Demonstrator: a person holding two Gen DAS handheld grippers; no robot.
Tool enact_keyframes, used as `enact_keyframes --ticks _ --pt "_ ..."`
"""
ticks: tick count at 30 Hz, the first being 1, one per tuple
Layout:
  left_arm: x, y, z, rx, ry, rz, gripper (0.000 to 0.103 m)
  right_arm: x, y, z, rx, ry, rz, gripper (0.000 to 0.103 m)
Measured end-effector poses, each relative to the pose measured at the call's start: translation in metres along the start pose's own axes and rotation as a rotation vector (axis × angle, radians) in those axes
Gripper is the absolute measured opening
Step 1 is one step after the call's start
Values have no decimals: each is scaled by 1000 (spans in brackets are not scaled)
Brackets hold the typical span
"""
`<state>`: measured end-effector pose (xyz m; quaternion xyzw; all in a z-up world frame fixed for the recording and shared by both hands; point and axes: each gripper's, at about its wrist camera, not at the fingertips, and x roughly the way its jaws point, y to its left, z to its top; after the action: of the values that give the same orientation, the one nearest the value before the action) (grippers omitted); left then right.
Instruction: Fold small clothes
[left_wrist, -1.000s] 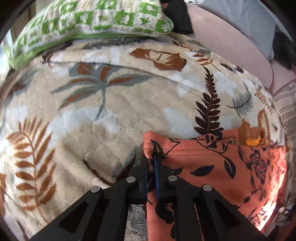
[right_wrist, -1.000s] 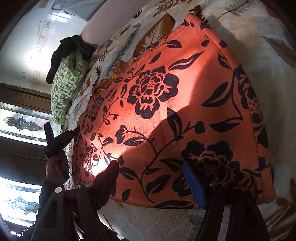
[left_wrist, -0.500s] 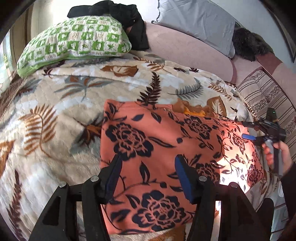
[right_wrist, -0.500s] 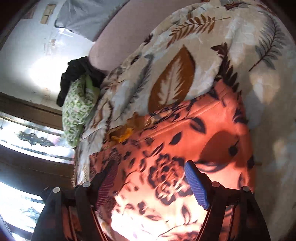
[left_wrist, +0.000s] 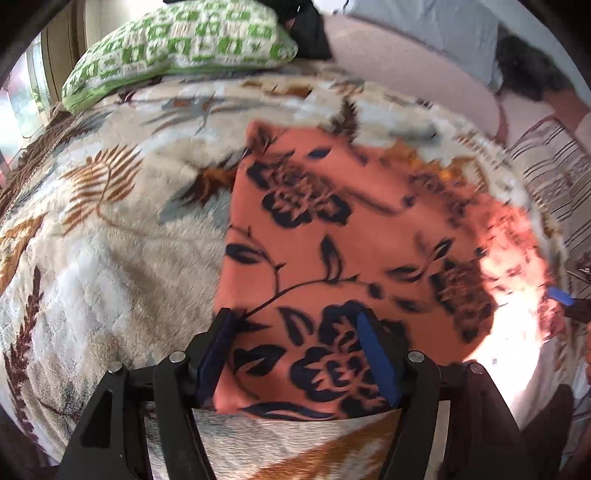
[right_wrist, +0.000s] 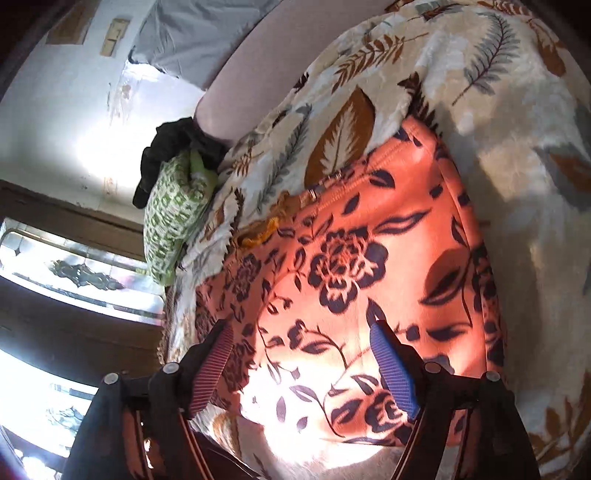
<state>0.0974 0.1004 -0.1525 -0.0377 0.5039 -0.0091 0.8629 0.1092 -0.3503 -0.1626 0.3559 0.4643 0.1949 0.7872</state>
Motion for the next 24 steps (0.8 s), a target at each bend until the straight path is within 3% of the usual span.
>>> enact_keyframes --ticks 1,2,3,4,6,7,10,12,13,15,18,20,22,24 --pt "-2 0 -2 12 -25 25 77 5 -16 -7 18 3 -81 79" --pt "-7 2 -1 -1 -12 27 77 5 -38 -10 91 -6 -126 76" --pt "-16 4 -1 -24 -9 19 76 -3 -53 -13 176 -43 -82 64" --pt "-28 7 -3 -37 -43 4 76 -15 -57 -15 218 -73 -56 65" --pt "-48 4 -6 -19 -104 -4 76 -36 -40 -19 150 -121 -98 77" --pt "-53 3 -8 -10 -115 -5 77 -42 -31 -23 123 -130 -72 79" --pt "-37 1 -16 -10 -59 -13 78 -41 -20 -38 81 -81 68 81" --pt "-12 3 -21 -17 45 50 78 -26 -36 -46 86 -50 -69 81" --pt "-15 6 -23 -40 23 34 78 -18 -53 -50 157 -21 -137 76" --pt "-30 8 -23 -51 -9 28 78 -32 -56 -52 196 -71 -72 76" --pt "-47 3 -20 -17 -80 36 78 -44 -19 -41 87 -86 -52 79" --pt "-46 2 -18 -10 -84 32 78 -33 10 -29 33 -39 37 80" --pt "-33 4 -20 -11 -38 49 78 -3 40 -16 15 46 143 81" --pt "-23 8 -23 -30 -3 60 78 38 72 -10 -7 132 191 81"
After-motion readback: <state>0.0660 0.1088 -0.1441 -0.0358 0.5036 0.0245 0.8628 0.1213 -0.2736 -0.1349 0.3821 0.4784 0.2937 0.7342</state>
